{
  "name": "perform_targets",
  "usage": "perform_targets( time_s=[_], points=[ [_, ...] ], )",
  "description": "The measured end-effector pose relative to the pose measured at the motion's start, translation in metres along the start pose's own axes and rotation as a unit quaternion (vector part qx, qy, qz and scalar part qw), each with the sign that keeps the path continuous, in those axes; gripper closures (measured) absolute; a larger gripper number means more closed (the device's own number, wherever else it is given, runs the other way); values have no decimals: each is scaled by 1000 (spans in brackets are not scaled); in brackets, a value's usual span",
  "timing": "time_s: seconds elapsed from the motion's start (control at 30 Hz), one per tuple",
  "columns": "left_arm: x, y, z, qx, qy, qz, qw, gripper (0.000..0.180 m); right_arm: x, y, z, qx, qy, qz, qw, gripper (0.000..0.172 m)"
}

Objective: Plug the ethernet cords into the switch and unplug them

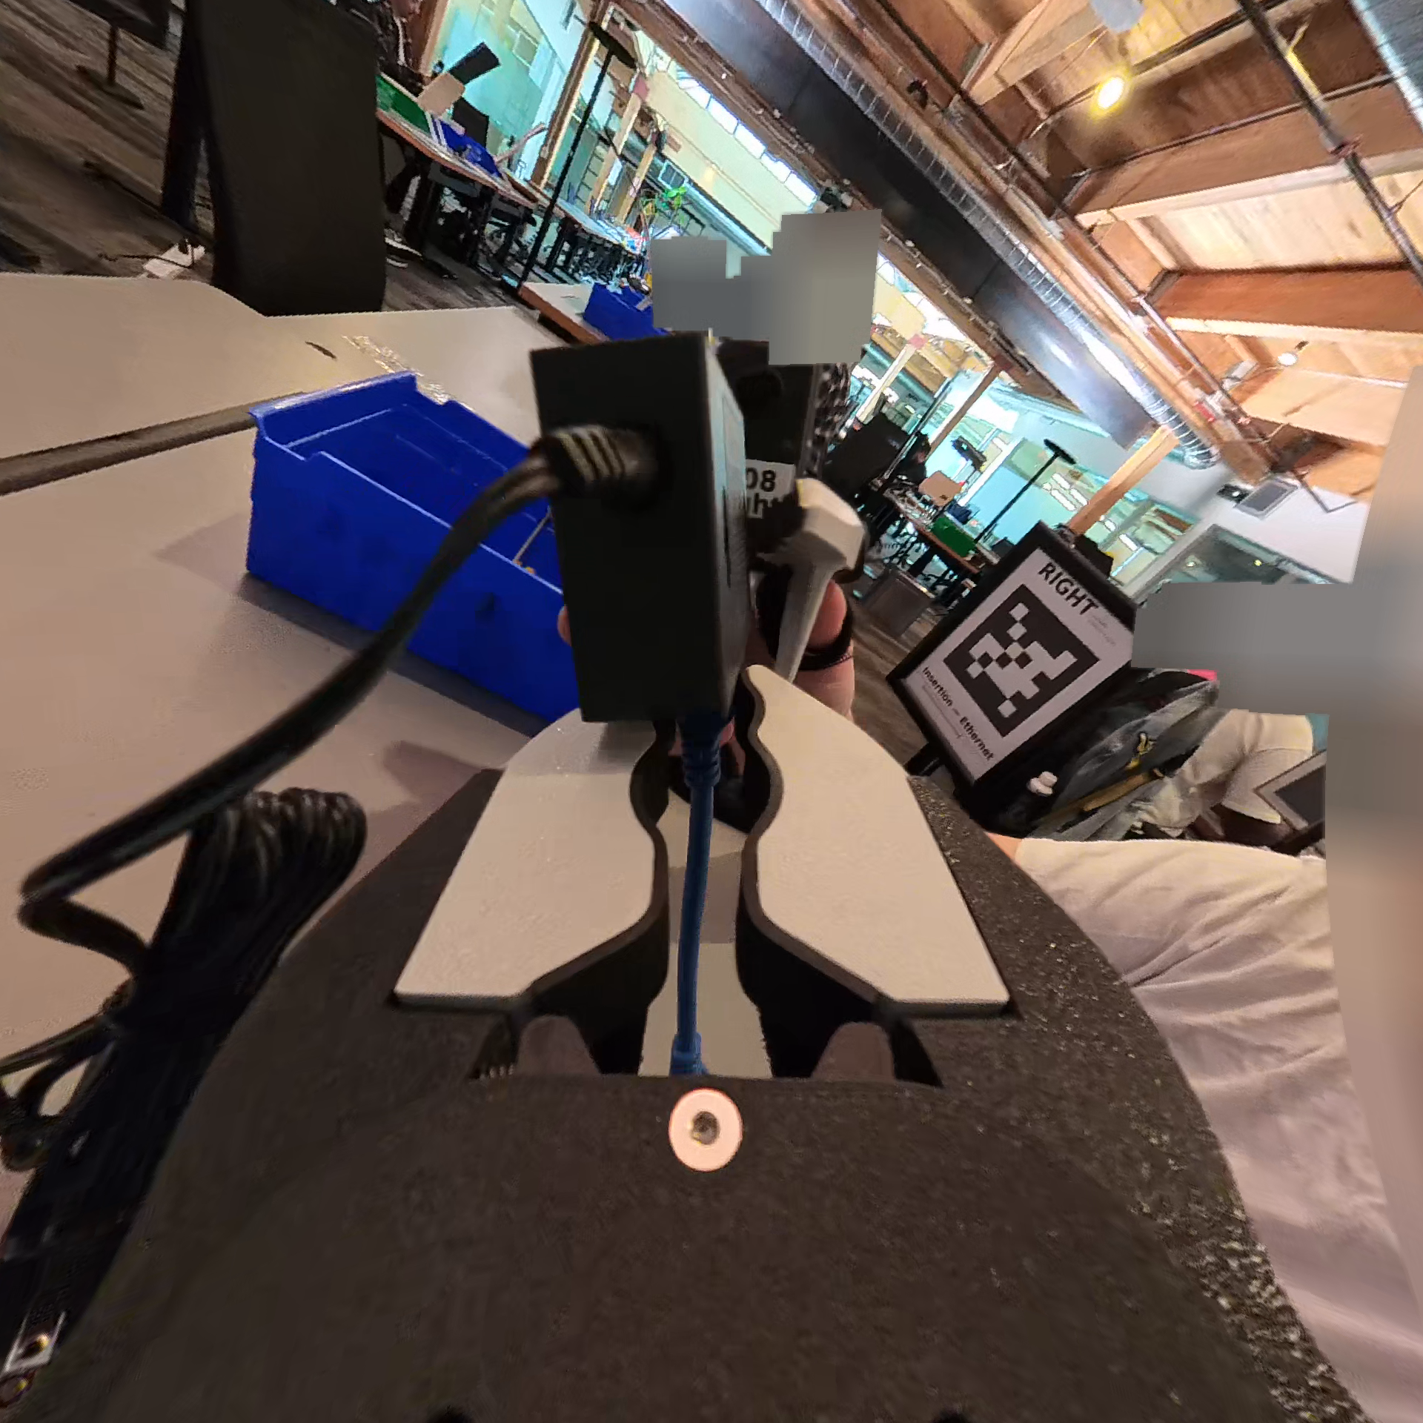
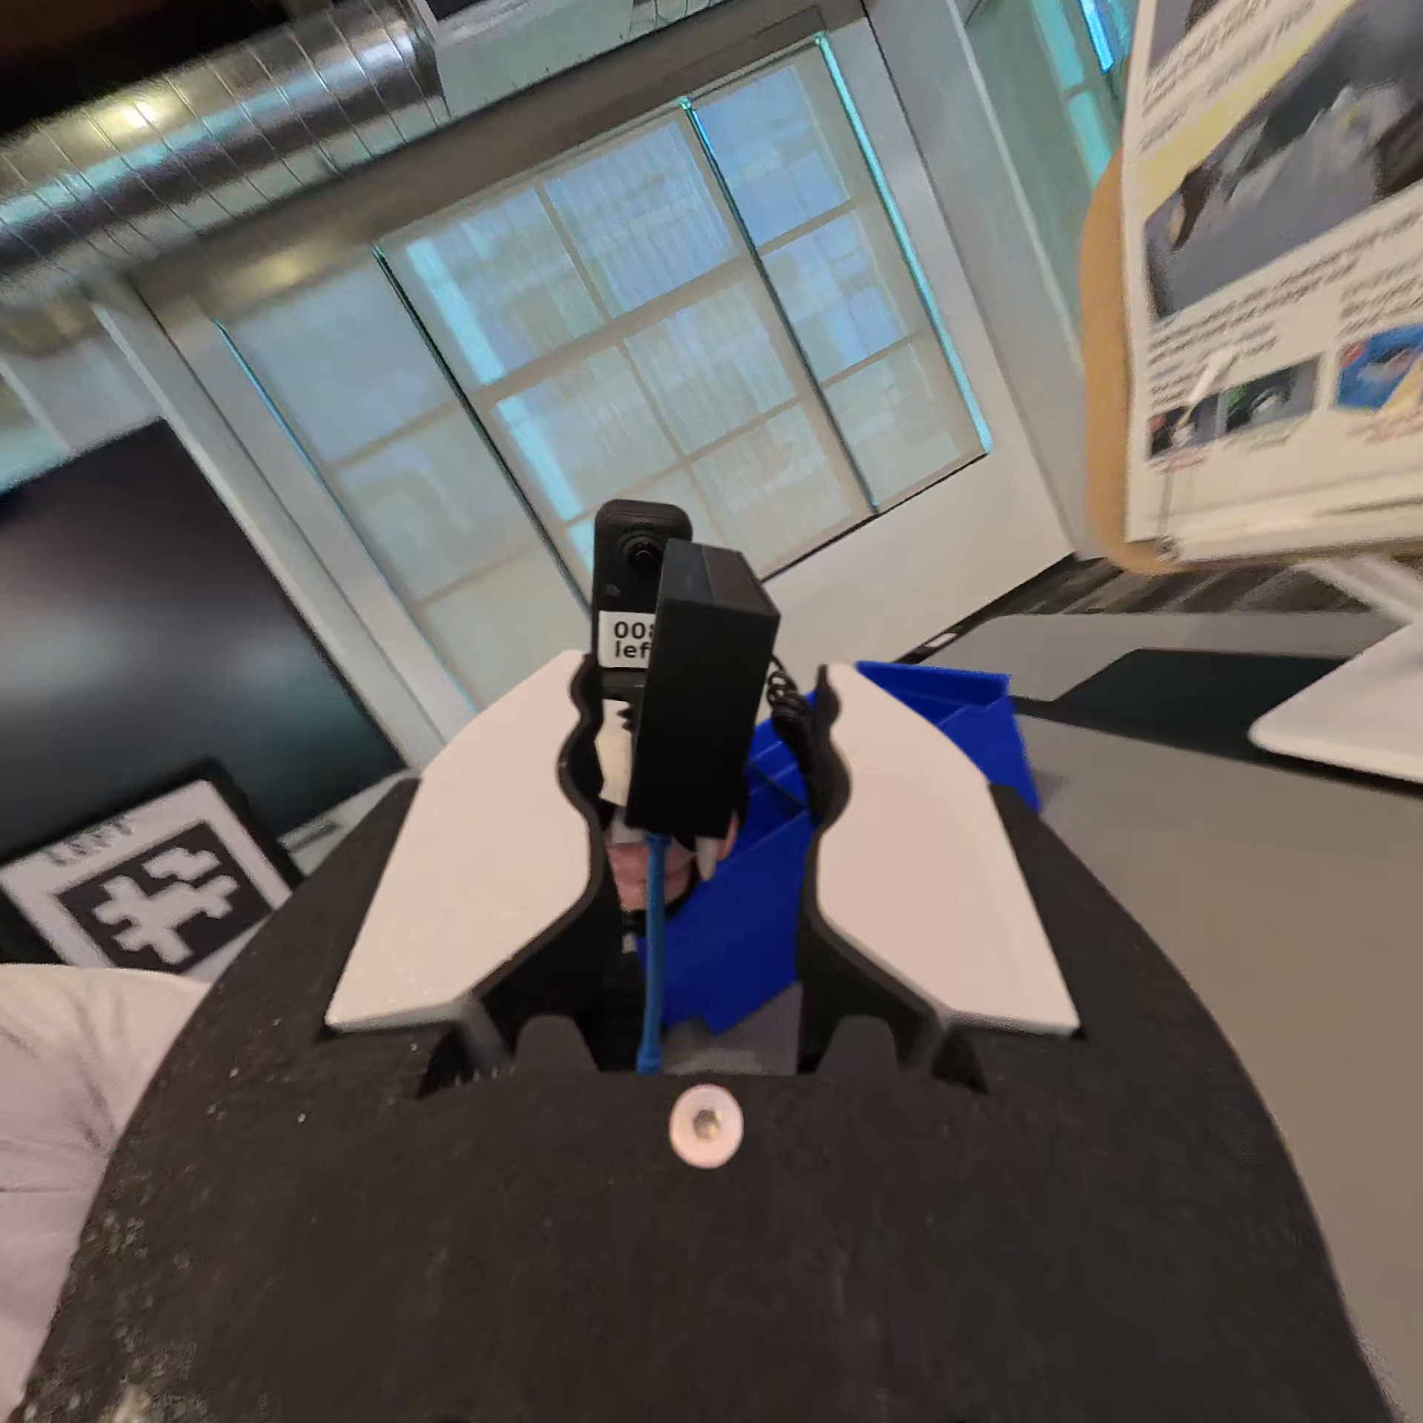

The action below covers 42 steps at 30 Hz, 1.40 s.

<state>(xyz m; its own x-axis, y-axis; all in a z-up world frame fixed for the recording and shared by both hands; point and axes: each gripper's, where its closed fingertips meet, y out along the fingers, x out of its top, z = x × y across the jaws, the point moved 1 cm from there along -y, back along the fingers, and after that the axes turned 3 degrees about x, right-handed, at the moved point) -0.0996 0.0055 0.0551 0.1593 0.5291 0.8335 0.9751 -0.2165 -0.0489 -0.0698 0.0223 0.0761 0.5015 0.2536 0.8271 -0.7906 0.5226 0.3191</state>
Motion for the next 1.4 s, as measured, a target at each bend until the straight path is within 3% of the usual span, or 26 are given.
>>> perform_targets(
  time_s=[0.1, 0.17, 0.23, 0.3, 0.43, 0.5, 0.67, 0.87, 0.93, 1.0, 1.07, 1.13, 1.2, 1.3, 1.4],
  points=[
    [3, -4, -1, -10, -12, -6, 1000, 167, 12, -18, 4, -26, -96, 24, 995, 107],
    [2, -4, -3, -24, -27, -3, 999, 167, 22, -35, 5, -63, -212, 38, 974, 93],
    [-1, -2, -3, -29, -45, 7, 999, 167, 30, -48, 8, -98, -354, 62, 928, 79],
    [-4, 1, -3, -38, -73, 13, 997, 167, 26, -52, 14, -108, -463, 115, 873, 78],
    [-10, 5, -7, -58, -105, 24, 993, 167, 0, -34, 16, -97, -557, 197, 801, 79],
    [-11, 7, -9, -59, -102, 28, 993, 167, -10, -23, 11, -89, -555, 207, 801, 88],
    [-10, 6, -10, -58, -98, 28, 993, 167, -13, -8, 2, -73, -493, 183, 848, 107],
    [-5, 3, -12, -71, -92, 17, 993, 166, -7, -3, 6, -62, -536, 198, 818, 108],
    [2, -1, -13, -76, -77, -4, 994, 158, -1, 0, 7, -64, -546, 191, 813, 108],
    [5, -4, -7, -61, -66, -17, 996, 144, 5, 1, 5, -72, -544, 181, 816, 108],
    [5, -5, -3, -50, -56, -19, 997, 142, 10, 1, 4, -73, -518, 159, 837, 109],
    [4, -1, -1, -45, -48, -23, 998, 142, 10, -1, -1, -79, -497, 150, 851, 109],
    [8, 3, -2, -40, -25, -46, 998, 143, 8, -2, -3, -86, -502, 146, 848, 108],
    [10, 2, -5, -46, -16, -60, 997, 165, 10, -3, -1, -98, -520, 129, 839, 108],
    [12, 0, -5, -61, -41, -74, 995, 167, 10, -5, -3, -101, -512, 118, 845, 108]
  ],
)
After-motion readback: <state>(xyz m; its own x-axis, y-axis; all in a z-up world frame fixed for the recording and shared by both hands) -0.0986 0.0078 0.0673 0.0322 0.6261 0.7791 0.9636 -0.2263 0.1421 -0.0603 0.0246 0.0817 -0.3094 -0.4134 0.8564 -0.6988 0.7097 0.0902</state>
